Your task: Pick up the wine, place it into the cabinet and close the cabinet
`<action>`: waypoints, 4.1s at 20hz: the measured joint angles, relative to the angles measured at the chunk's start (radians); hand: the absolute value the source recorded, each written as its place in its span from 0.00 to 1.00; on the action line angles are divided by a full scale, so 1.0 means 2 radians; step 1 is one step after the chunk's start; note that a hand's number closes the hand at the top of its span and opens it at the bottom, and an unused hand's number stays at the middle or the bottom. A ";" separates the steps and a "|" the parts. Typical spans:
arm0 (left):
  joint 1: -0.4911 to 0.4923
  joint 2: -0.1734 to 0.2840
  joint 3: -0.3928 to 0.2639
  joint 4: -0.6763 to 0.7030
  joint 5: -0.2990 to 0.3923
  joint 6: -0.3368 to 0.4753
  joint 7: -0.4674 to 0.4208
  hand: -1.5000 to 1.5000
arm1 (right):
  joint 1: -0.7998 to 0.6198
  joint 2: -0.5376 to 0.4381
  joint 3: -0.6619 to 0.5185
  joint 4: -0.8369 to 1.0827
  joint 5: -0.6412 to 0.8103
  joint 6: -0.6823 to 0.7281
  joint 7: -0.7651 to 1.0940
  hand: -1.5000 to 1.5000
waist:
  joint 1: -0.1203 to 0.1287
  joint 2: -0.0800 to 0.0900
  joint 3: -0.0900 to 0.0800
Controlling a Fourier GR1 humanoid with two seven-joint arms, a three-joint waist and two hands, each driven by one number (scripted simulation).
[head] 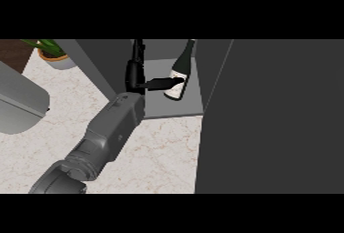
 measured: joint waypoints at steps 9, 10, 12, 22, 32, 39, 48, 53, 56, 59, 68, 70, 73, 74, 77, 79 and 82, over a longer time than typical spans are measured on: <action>0.006 0.000 -0.005 -0.005 0.014 -0.035 -0.011 0.00 | -0.004 0.001 0.007 0.001 -0.001 -0.004 0.005 0.00 | -0.001 -0.003 0.000; 0.006 -0.001 -0.007 -0.006 0.016 -0.039 -0.009 0.00 | -0.003 0.000 0.005 0.001 -0.001 -0.004 0.006 0.00 | 0.000 -0.003 -0.001; 0.007 0.000 -0.011 -0.008 0.024 -0.045 -0.007 0.00 | -0.006 0.001 0.004 0.000 -0.002 -0.007 0.010 0.00 | 0.000 -0.003 -0.001; 0.034 0.000 -0.061 -0.047 0.083 -0.054 0.001 0.00 | -0.017 0.000 0.004 0.002 -0.003 -0.016 0.021 0.00 | 0.000 -0.009 -0.001; 0.167 0.001 -0.226 -0.225 0.178 0.028 0.028 0.00 | -0.003 -0.004 -0.001 -0.002 0.003 -0.017 0.017 0.00 | 0.018 -0.014 0.000; 0.264 0.001 -0.320 -0.390 0.170 0.119 0.049 0.00 | 0.002 -0.006 0.001 -0.012 0.020 -0.031 0.020 0.00 | 0.035 -0.015 0.000; 0.381 0.025 -0.387 -0.599 0.121 0.194 0.095 0.00 | 0.007 -0.005 0.001 -0.012 0.023 -0.030 0.009 0.00 | 0.041 -0.015 0.000; 0.431 0.050 -0.411 -0.694 0.081 0.242 0.137 0.00 | 0.028 -0.009 -0.002 -0.014 0.022 -0.021 -0.001 0.00 | 0.040 -0.014 0.000; 0.465 0.066 -0.424 -0.748 0.064 0.251 0.149 0.00 | 0.024 -0.014 -0.009 -0.016 0.019 -0.018 0.008 0.00 | 0.040 -0.014 0.000; 0.507 0.088 -0.428 -0.786 0.059 0.236 0.137 0.00 | 0.015 -0.017 -0.009 -0.017 0.015 -0.016 0.022 0.00 | 0.040 -0.014 0.000; 0.578 0.184 -0.427 -0.898 0.058 0.181 0.152 0.00 | 0.025 -0.021 0.009 -0.013 -0.003 0.014 0.039 1.00 | 0.040 -0.014 0.000; 0.593 0.204 -0.421 -0.916 0.060 0.163 0.152 0.00 | 0.028 -0.024 0.012 -0.012 -0.006 0.024 0.038 1.00 | 0.040 -0.013 0.000; 0.616 0.232 -0.405 -0.942 0.066 0.139 0.151 0.00 | 0.046 -0.027 0.022 -0.013 -0.008 0.040 0.027 1.00 | 0.039 -0.013 0.000; 0.621 0.239 -0.399 -0.948 0.069 0.133 0.152 0.00 | 0.040 -0.023 0.030 -0.013 -0.009 0.037 0.035 1.00 | 0.040 -0.013 0.000; 0.642 0.262 -0.372 -0.955 0.085 0.106 0.141 0.00 | 0.053 -0.016 0.047 -0.013 -0.015 0.039 0.049 1.00 | 0.040 -0.014 0.000; 0.652 0.273 -0.355 -0.961 0.095 0.094 0.139 0.00 | 0.059 -0.008 0.062 -0.013 -0.018 0.036 0.062 1.00 | 0.040 -0.014 0.000; 0.654 0.285 -0.319 -0.964 0.115 0.076 0.142 0.00 | 0.077 0.000 0.093 -0.013 -0.022 0.031 0.072 1.00 | 0.039 -0.014 0.000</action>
